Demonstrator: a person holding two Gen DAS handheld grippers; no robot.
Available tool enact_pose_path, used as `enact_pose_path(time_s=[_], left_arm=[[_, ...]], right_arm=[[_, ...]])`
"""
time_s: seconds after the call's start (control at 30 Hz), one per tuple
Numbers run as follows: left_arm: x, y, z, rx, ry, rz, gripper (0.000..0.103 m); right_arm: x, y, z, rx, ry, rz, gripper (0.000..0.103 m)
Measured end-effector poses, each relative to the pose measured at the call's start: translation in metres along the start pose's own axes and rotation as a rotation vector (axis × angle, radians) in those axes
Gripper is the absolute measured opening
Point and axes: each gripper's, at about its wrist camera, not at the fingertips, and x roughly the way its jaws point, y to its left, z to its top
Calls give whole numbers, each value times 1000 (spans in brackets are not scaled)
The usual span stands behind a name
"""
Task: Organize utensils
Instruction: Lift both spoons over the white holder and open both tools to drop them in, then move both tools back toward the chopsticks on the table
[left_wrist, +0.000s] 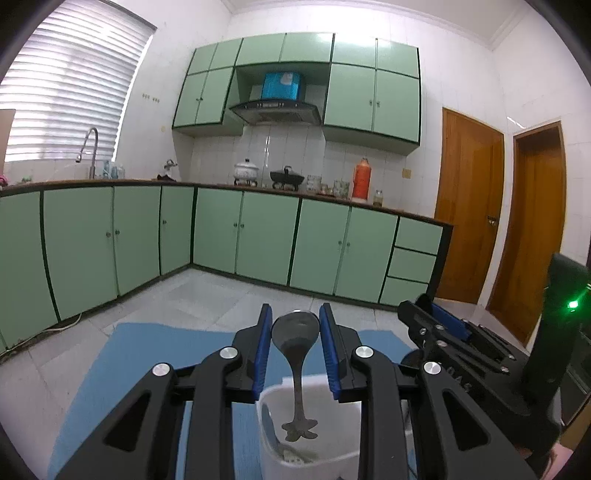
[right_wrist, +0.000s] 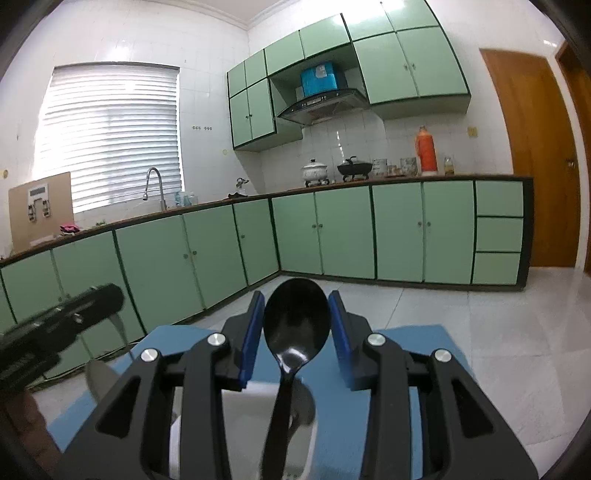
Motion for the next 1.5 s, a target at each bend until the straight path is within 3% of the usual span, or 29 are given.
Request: enact_pose_path(time_s=[0.13, 0.37, 0.5, 0.67, 1.0, 1.43, 1.5], left_arm=[[-7, 1, -6, -9, 2, 6, 28], [-41, -1, -11, -9, -29, 31, 59], [-69, 2, -17, -17, -46, 58, 85], [-105, 4, -33, -22, -27, 89, 93], [-162, -3, -90, -10, 72, 126, 96], [-214, -19, -152, 48, 82, 180, 95], [-220, -19, -161, 49, 86, 197, 95]], right_arm=[[-15, 2, -3, -10, 1, 2, 41], [-51, -4, -3, 29, 6, -12, 57], [-83, -3, -9, 26, -1, -45, 81], [-125, -3, -28, 24, 31, -51, 91], [-185, -2, -86, 24, 134, -84, 94], [-251, 5, -166, -14, 178, -157, 93], [-255, 5, -174, -19, 189, -165, 86]])
